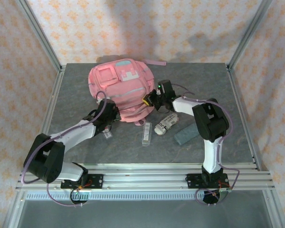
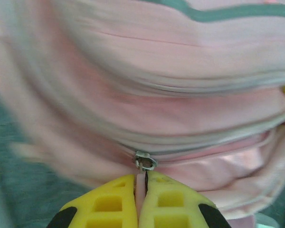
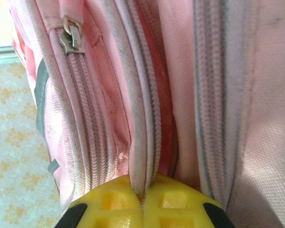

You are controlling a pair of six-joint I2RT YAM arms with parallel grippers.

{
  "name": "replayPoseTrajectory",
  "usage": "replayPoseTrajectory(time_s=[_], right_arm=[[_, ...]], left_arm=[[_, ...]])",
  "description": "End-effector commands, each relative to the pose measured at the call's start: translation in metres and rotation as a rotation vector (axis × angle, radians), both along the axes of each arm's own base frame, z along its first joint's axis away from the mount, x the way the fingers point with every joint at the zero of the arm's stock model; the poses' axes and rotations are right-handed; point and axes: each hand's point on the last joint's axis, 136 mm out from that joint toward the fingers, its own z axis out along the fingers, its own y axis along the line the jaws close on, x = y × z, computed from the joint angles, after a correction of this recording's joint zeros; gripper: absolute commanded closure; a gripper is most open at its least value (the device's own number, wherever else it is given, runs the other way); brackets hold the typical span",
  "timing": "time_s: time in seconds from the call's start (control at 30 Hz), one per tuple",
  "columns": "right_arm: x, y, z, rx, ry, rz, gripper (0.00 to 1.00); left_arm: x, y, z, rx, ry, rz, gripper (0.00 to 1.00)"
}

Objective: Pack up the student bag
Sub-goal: Unzip the student bag at the top-center of the table.

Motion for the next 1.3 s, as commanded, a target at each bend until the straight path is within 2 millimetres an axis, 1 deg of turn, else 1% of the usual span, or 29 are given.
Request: replayPoseTrajectory(time_s=[0.0,0.03,0.1,0.17,0.2,0.37,0.4,0.43,0.47,0.53,0.6,0.63,0.7,0.77,0.87,0.9,0.97,1.03,1.07,1.13,1.2,1.27], right_arm=[[0.037,-0.036,0.033,-0.025,-0.141,-0.150,1.00],[0.039,-0.036,0.035,-0.021,-0.147,-0.147,1.00],[0.044,-0.036,0.041,-0.021,-0.157,-0.144,1.00],[0.052,-0.037,0.050,-0.024,-0.177,-0.144,1.00],[0.055,-0.038,0.056,-0.023,-0.190,-0.146,1.00],[0.075,-0.052,0.088,-0.005,-0.254,-0.174,1.00],[0.076,-0.051,0.093,0.007,-0.265,-0.169,0.97],[0.074,-0.047,0.098,0.026,-0.281,-0.152,0.91],[0.071,-0.043,0.101,0.050,-0.286,-0.133,0.82],[0.060,-0.034,0.103,0.109,-0.292,-0.097,0.71],[0.044,-0.022,0.099,0.164,-0.291,-0.059,0.66],[0.034,-0.017,0.095,0.179,-0.281,-0.042,0.63],[0.017,-0.006,0.084,0.185,-0.262,-0.013,0.62],[0.001,0.004,0.073,0.190,-0.241,0.011,0.62],[-0.015,0.019,0.065,0.205,-0.221,0.043,0.70],[-0.019,0.023,0.062,0.203,-0.213,0.051,0.73],[-0.024,0.029,0.055,0.191,-0.199,0.062,0.85],[-0.026,0.029,0.048,0.176,-0.186,0.054,0.95],[-0.026,0.028,0.045,0.173,-0.181,0.051,0.99],[-0.024,0.025,0.042,0.162,-0.177,0.039,1.00],[-0.021,0.020,0.043,0.155,-0.182,0.022,1.00],[-0.018,0.012,0.045,0.143,-0.196,-0.004,1.00]], left_arm=[[-0.016,0.025,-0.008,0.045,0.040,0.044,1.00],[-0.017,0.022,-0.008,0.036,0.041,0.031,1.00],[-0.018,0.010,-0.010,-0.003,0.053,-0.014,1.00],[-0.017,-0.010,-0.008,-0.023,0.047,-0.068,1.00],[-0.017,-0.022,-0.005,-0.025,0.038,-0.098,1.00],[-0.012,-0.096,0.011,-0.094,-0.004,-0.255,1.00],[-0.010,-0.107,0.013,-0.106,-0.012,-0.273,1.00],[-0.007,-0.117,0.014,-0.113,-0.016,-0.287,1.00],[-0.004,-0.125,0.015,-0.121,-0.021,-0.296,1.00],[0.001,-0.133,0.015,-0.130,-0.026,-0.305,1.00],[0.005,-0.137,0.015,-0.138,-0.032,-0.303,1.00],[0.006,-0.139,0.014,-0.142,-0.033,-0.304,1.00],[0.006,-0.139,0.012,-0.142,-0.029,-0.305,1.00],[0.005,-0.139,0.009,-0.139,-0.021,-0.306,1.00],[0.003,-0.137,0.006,-0.138,-0.017,-0.300,1.00],[0.003,-0.136,0.006,-0.139,-0.019,-0.298,1.00],[0.002,-0.134,0.005,-0.133,-0.019,-0.288,1.00],[0.002,-0.131,0.004,-0.127,-0.018,-0.274,1.00],[0.002,-0.128,0.005,-0.122,-0.020,-0.266,1.00],[0.002,-0.120,0.005,-0.097,-0.023,-0.242,1.00],[0.002,-0.106,0.004,-0.061,-0.018,-0.207,1.00],[0.002,-0.083,0.000,-0.029,-0.003,-0.156,1.00]])
